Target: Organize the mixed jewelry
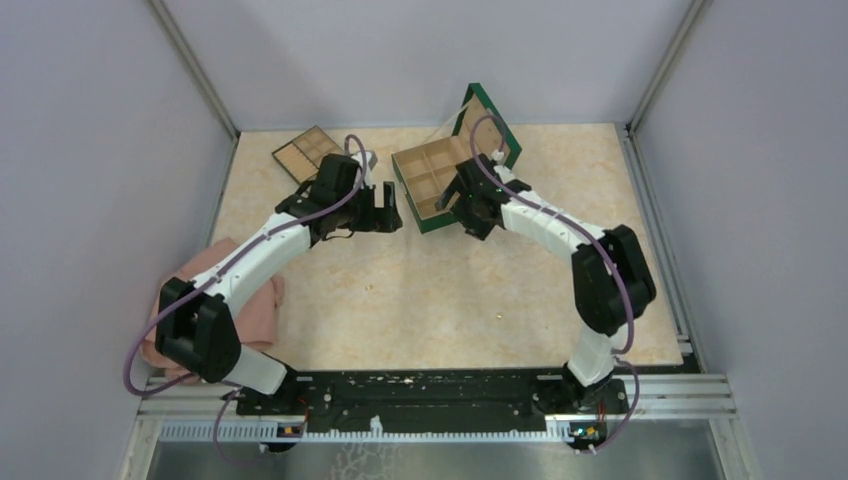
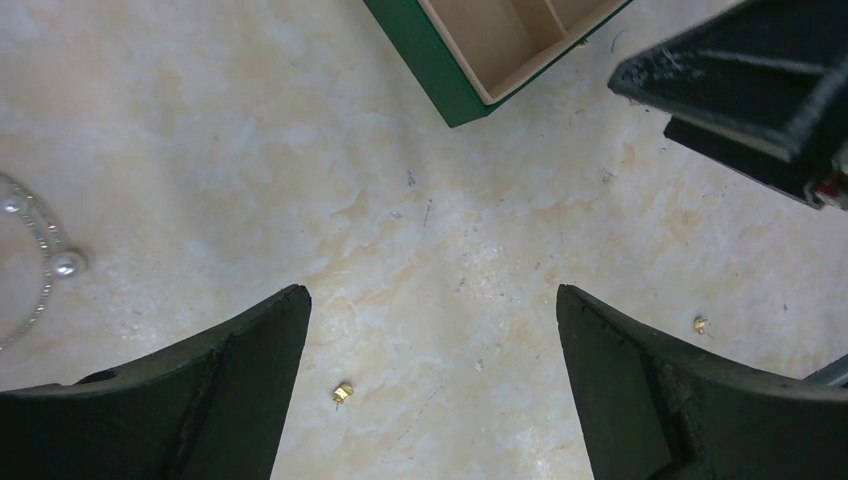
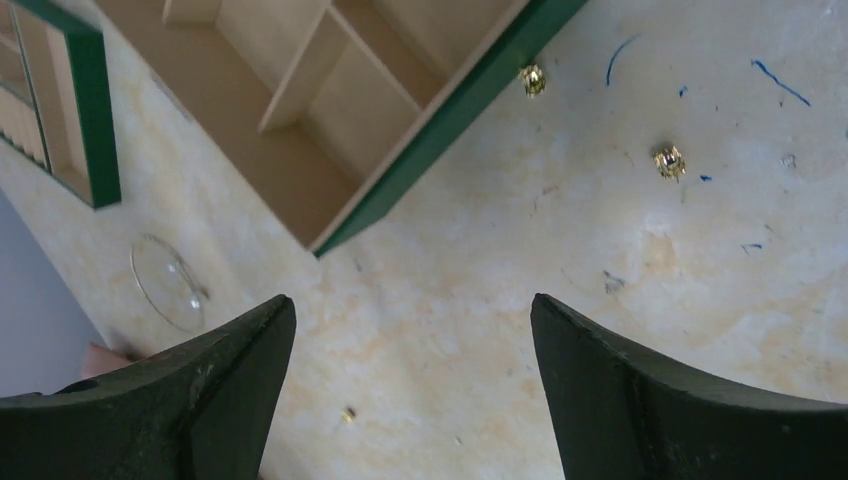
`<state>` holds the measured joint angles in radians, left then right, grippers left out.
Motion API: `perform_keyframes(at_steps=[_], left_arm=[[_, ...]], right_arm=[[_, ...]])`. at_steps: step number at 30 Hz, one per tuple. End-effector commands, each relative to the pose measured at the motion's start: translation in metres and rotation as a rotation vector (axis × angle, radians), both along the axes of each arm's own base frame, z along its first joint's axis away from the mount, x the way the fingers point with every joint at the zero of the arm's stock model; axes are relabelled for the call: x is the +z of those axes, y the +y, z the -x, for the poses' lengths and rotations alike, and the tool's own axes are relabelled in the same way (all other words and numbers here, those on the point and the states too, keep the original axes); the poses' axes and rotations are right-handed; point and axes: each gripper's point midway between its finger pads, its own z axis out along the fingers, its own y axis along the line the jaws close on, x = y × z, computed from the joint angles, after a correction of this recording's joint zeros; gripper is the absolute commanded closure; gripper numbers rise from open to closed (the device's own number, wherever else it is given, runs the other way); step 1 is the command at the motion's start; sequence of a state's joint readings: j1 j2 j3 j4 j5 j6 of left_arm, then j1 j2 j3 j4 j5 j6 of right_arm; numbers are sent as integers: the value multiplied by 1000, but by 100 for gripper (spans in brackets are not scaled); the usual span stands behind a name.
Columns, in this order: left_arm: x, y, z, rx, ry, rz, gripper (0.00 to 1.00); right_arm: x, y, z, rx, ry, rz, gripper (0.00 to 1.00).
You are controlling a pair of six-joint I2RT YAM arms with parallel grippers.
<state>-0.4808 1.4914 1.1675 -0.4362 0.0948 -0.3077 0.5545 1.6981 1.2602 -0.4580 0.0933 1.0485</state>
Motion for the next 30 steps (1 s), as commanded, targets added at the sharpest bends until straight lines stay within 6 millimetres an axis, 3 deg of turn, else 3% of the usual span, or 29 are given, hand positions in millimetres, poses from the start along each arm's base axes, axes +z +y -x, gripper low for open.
perform_keyframes(at_steps=[1,9,16,21,27,30], left_arm=[[25,16,-4,31,-80,-14,1],[19,16,4,13,-60,-7,1],[18,19,5,5,-65,-30,1],[19,20,4,3,-74,-37,1],[18,19,1,-1,-77,-37,1],[19,18,0,-1,-77,-37,1]], right_arm=[[2,-3,-37,-222,11,10,14],[-20,11,-66,-301,31,18,22],[-25,17,-73,-295,37,48,37],[-29,21,-71,-271,31,59,71],[-21,18,-73,-212,-33,144,81],[-14,10,-77,-147,-82,226,100]])
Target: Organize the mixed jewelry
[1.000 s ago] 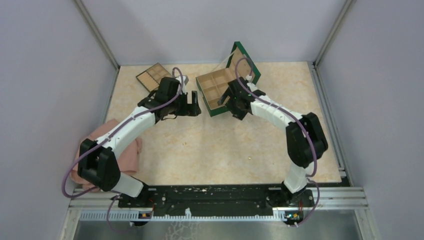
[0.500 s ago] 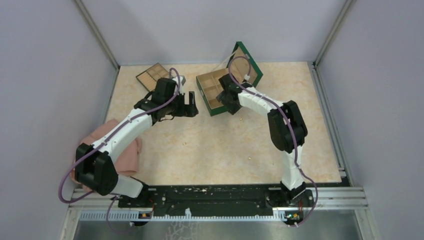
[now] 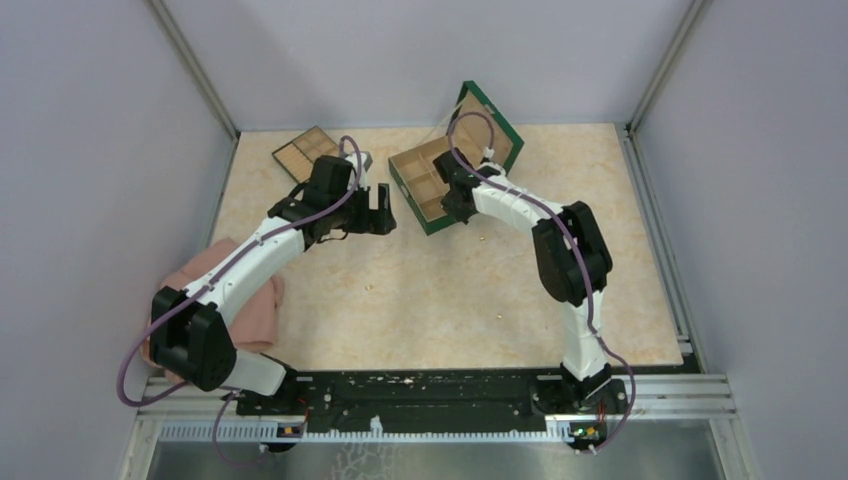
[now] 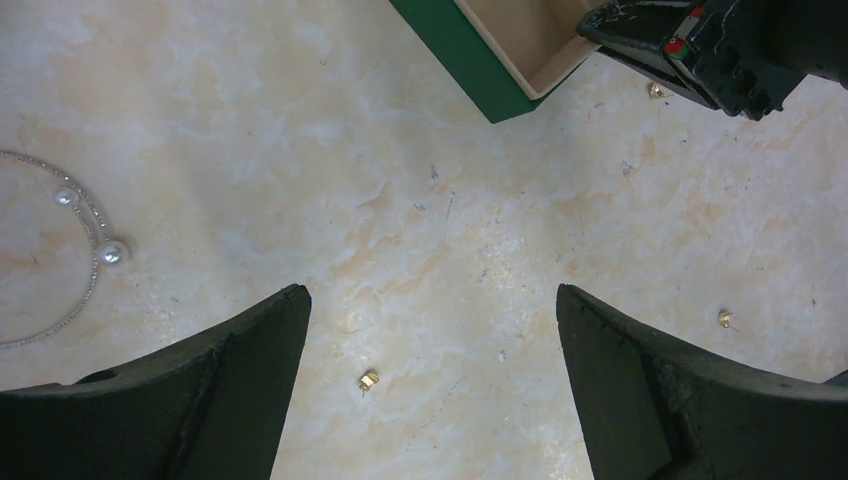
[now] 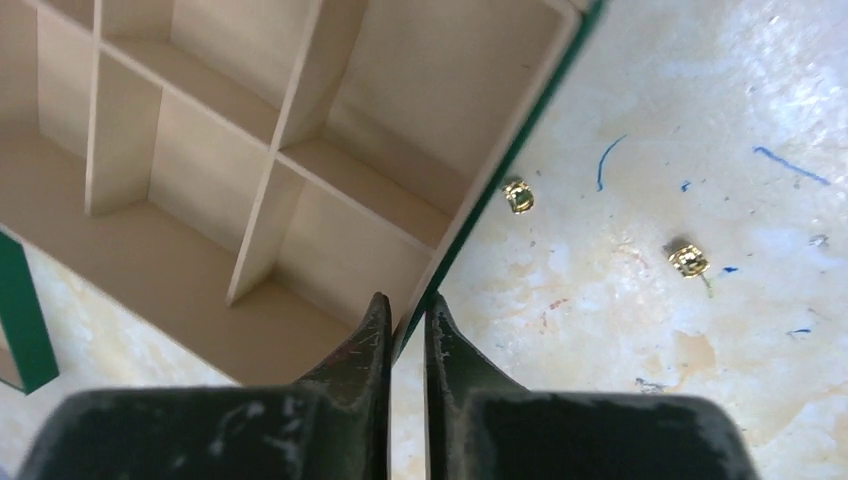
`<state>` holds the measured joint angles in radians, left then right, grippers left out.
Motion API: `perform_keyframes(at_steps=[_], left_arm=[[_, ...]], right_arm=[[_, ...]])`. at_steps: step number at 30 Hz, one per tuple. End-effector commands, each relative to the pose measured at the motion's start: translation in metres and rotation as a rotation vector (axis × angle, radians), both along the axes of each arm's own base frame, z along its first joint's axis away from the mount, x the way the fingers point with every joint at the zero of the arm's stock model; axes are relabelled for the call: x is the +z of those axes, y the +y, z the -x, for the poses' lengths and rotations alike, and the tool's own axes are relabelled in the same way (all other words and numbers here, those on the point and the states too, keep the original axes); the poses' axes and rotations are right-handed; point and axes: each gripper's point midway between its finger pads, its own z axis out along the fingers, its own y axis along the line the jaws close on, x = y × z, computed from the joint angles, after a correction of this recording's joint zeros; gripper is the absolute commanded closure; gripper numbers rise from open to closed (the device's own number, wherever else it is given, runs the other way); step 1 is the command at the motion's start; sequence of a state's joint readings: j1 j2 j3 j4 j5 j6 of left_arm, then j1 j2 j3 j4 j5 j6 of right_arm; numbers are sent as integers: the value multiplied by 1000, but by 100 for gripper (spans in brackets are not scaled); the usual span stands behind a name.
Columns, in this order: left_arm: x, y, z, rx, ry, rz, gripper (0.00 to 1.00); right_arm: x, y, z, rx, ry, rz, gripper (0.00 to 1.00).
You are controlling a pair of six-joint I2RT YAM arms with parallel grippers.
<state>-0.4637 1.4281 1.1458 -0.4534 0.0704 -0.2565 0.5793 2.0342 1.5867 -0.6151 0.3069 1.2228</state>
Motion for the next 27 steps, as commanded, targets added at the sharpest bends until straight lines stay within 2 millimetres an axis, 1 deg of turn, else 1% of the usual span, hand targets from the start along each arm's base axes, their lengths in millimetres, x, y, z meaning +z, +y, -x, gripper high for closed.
perform_keyframes(at_steps=[1,2,4,6,8,12,14,19,21,24,27], left_arm=[[8,2,-4,0,-29,-3,1],[9,1,-5,2,-32,-1,1],[10,1,-6,2,-34,1,1],[9,0,-6,-1,-32,2,1],[8,-2,-6,-9,-24,6,1],[8,-4,-7,-13,-16,10,1],[9,-4,-7,-11,-18,16,1],[6,-6,-6,-14,-8,21,1],[6,-6,-7,-12,-9,22,1],[7,-6,-8,-10,-13,21,1],[9,-6,-8,-10,-17,19,1]], right_arm=[[36,-2,-22,130,-148,137,100],[39,-7,-24,153,-162,184,100],[46,-10,-32,247,-204,247,100],[50,-8,-42,351,-241,263,100],[51,-11,-50,419,-261,273,100],[45,-24,-65,472,-250,268,100],[45,-26,-70,503,-260,257,100],[55,-22,-82,568,-314,283,100],[52,-20,-89,597,-309,306,100],[44,-11,-98,643,-296,296,100],[39,-4,-106,648,-291,282,100]])
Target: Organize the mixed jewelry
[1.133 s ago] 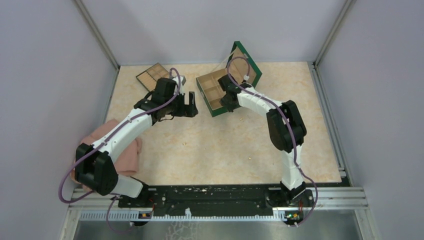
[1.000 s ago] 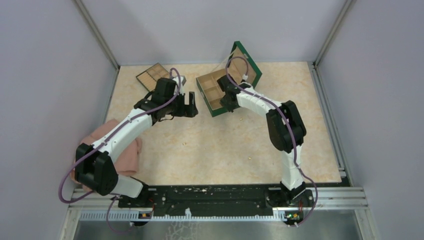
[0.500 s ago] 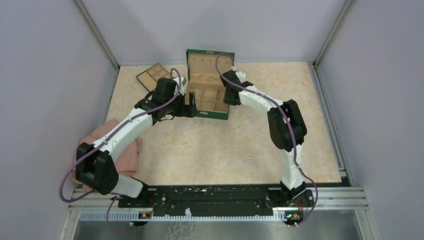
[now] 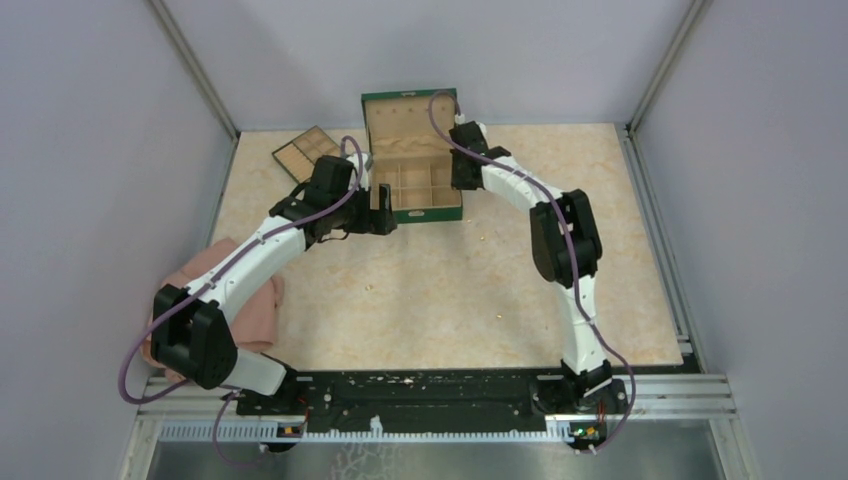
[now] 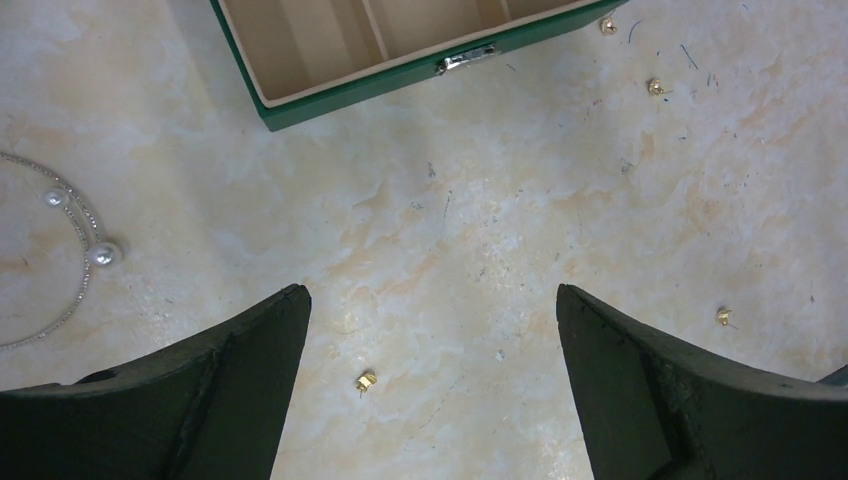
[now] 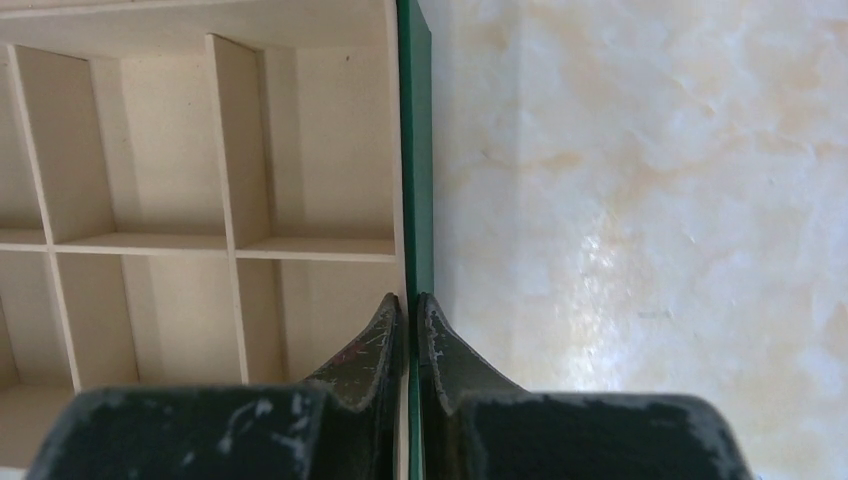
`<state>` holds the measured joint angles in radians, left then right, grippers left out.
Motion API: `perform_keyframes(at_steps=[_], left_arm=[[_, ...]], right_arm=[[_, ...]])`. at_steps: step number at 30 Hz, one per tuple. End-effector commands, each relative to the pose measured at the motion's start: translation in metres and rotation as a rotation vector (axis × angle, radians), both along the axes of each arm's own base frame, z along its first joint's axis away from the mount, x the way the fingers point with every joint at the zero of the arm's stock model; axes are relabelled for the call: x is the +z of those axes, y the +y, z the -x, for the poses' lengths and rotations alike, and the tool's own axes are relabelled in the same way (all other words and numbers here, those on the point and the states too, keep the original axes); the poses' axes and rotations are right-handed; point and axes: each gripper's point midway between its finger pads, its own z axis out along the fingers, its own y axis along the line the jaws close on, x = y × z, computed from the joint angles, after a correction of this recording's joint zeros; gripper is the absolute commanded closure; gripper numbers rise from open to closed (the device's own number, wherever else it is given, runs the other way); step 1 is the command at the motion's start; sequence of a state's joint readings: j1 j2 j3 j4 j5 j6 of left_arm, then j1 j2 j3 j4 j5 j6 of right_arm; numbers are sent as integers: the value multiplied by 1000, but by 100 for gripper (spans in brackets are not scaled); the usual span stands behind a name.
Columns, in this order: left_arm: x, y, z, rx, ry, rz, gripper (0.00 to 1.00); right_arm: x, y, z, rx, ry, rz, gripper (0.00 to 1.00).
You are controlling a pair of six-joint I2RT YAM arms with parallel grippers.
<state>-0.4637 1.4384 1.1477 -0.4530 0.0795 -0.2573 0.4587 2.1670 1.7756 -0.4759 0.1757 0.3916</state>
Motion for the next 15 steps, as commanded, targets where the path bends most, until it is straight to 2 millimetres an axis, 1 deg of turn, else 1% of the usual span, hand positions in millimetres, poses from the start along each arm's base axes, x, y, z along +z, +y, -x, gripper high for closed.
perform_keyframes(at_steps=[1,5,9,12,15], left_arm=[[11,-3,-8,-1,-26,15,1],[11,-3,-7,-1,-18,17,1],[13,-3,-6,-2,-16,20,1],[16,-4,-6,-3,-21,23,1],[20,-5,-7,-4,-30,32,1]], right_arm=[[27,24,-32,49,-103,-59,100],[24,19,-48,61,-130,-30,100],[30,5,-60,98,-156,23,100],[31,-7,-59,123,-160,49,100],[25,-21,-50,136,-155,73,100]])
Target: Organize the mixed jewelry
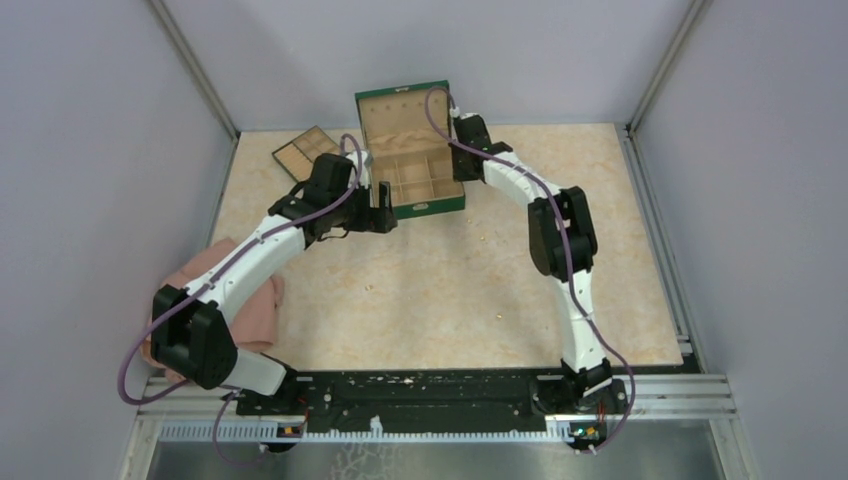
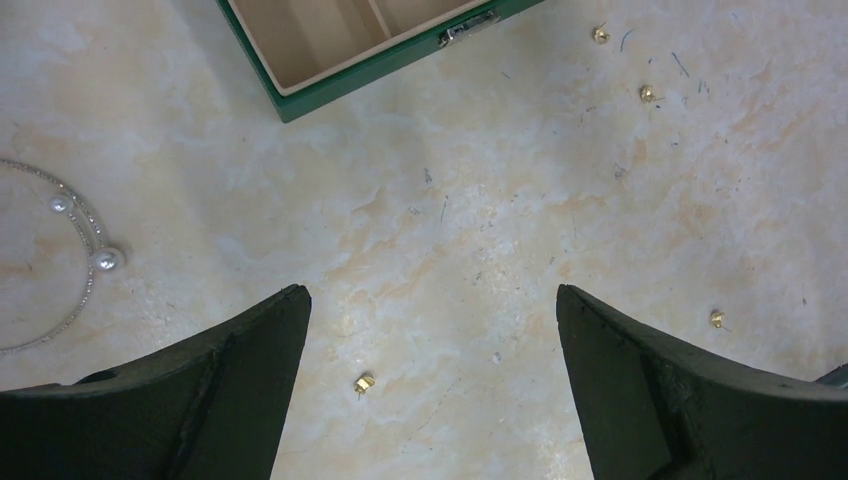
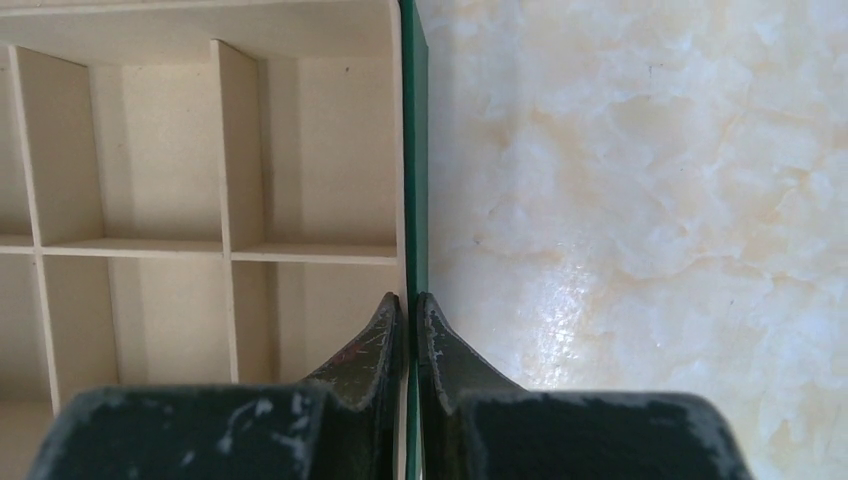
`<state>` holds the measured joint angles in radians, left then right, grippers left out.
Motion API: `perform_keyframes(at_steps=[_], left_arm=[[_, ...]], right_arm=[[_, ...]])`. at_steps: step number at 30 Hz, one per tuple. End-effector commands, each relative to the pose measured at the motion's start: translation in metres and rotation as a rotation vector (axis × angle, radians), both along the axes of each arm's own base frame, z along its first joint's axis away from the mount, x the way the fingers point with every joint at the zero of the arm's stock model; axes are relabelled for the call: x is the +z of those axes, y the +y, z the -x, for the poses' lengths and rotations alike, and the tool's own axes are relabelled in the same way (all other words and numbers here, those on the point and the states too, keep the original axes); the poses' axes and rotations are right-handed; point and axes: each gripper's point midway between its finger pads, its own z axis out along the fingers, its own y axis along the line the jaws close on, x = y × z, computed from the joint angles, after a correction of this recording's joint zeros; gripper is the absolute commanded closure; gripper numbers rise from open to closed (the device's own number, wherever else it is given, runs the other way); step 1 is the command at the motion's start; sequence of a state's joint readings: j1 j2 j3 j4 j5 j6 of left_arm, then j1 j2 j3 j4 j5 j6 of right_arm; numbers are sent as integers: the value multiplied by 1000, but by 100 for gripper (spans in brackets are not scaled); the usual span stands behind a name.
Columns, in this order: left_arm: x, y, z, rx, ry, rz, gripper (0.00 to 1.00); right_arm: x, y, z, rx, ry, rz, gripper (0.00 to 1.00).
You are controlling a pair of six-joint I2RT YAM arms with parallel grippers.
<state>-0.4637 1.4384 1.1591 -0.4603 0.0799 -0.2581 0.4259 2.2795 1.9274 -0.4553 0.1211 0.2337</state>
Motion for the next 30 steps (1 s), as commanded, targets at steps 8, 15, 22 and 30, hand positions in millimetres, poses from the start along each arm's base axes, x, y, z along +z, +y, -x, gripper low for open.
perform_keyframes(at_steps=[8,15,22,30], left_arm=[[27,-7,-12,7,-49,43,1],[43,-4,-21,31,-92,39,1],[39,25,-34,119,-78,18,1],[27,77,-44,298,-27,-19,1]], right_arm=[[32,-38,7,10,-105,28,90],[91,-37,8,-22,-186,-32,36],[147,-40,38,-16,-259,-122,32],[170,-59,89,-77,-291,-203,30]])
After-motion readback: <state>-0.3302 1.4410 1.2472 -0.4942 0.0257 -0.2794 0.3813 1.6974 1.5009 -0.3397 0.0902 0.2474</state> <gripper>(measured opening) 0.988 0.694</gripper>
